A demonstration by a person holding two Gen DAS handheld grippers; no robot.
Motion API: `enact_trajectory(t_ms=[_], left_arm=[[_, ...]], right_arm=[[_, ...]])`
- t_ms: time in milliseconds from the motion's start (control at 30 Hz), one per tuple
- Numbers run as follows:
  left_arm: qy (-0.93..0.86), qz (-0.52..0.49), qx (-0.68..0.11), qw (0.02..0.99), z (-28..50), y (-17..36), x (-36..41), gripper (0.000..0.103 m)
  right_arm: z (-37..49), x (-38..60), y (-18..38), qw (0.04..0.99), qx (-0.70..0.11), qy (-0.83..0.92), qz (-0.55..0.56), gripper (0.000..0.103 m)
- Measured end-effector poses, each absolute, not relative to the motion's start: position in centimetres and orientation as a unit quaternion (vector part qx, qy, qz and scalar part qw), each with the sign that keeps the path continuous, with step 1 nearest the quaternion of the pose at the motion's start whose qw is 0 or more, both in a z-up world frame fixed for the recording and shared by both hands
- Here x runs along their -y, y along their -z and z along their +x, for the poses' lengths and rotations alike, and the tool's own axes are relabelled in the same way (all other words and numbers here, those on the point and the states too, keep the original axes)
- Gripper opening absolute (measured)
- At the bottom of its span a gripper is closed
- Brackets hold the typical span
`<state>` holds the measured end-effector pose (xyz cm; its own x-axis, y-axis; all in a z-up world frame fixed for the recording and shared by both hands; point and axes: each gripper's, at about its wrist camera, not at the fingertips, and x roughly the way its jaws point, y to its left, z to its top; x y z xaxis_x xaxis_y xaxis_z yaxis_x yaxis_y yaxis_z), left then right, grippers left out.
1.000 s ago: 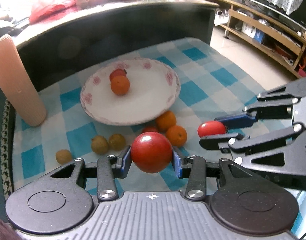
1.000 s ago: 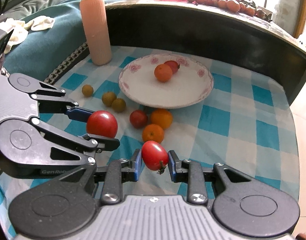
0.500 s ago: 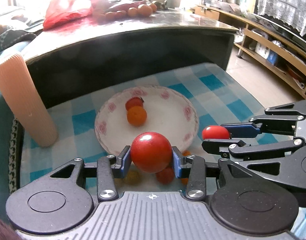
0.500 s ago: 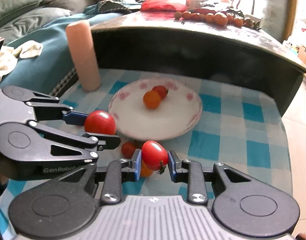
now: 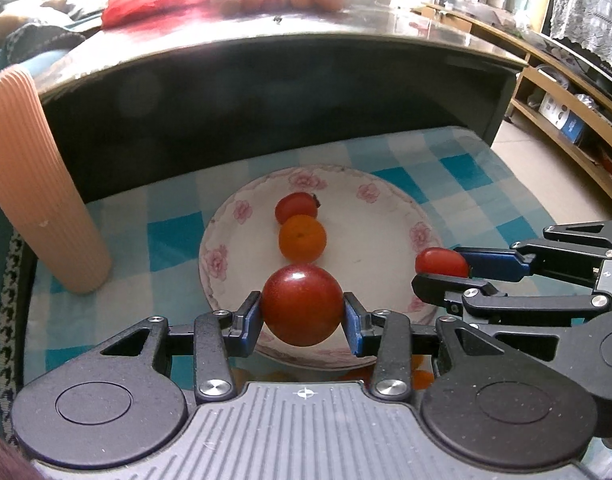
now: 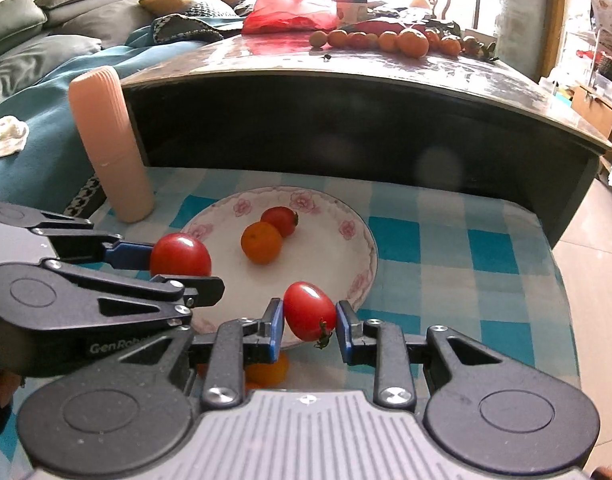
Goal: Organize fruits
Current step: 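Open both tools to release the tomatoes onto the plate, then withdraw both tools from the plate toward the remaining fruit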
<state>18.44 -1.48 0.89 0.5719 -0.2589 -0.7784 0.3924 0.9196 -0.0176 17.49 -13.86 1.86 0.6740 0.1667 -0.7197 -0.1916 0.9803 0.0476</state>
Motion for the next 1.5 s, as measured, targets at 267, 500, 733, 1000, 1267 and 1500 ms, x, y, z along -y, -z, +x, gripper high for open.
enact_trajectory(t_ms=[267,500,733,1000,1267,1500], left_arm=[[0.172,0.081,-0.436,0.88,19.3,0.2,1.3,0.049],[0.168,0.081,-0.438,0.88,19.4,0.3,1.2,0.051],[0.161,0.08,-0.432,0.884,19.5,0.1,1.1,0.057],[0.16,0.078,-0.426,0.887,19.5,-0.3,0.7,0.059],[0.167,0.082,-0.417,0.89,19.0,-1.0,0.5,0.063],[0.171,0.087,-0.415,0.889,18.4,-1.3,-0.2,0.064]], right_arm=[[18.6,13.4,-0.4,0.912,-0.395,-0.103,-0.032,0.044],[19.4,12.9,0.2,0.909,-0.4,-0.113,-0.04,0.045],[19.3,13.0,0.2,0.91,-0.397,-0.115,-0.041,0.045],[19.2,13.2,-0.2,0.915,-0.386,-0.115,-0.034,0.045],[19.0,13.3,-0.5,0.918,-0.38,-0.111,-0.035,0.048],[18.5,13.5,-0.8,0.919,-0.376,-0.113,-0.038,0.048]])
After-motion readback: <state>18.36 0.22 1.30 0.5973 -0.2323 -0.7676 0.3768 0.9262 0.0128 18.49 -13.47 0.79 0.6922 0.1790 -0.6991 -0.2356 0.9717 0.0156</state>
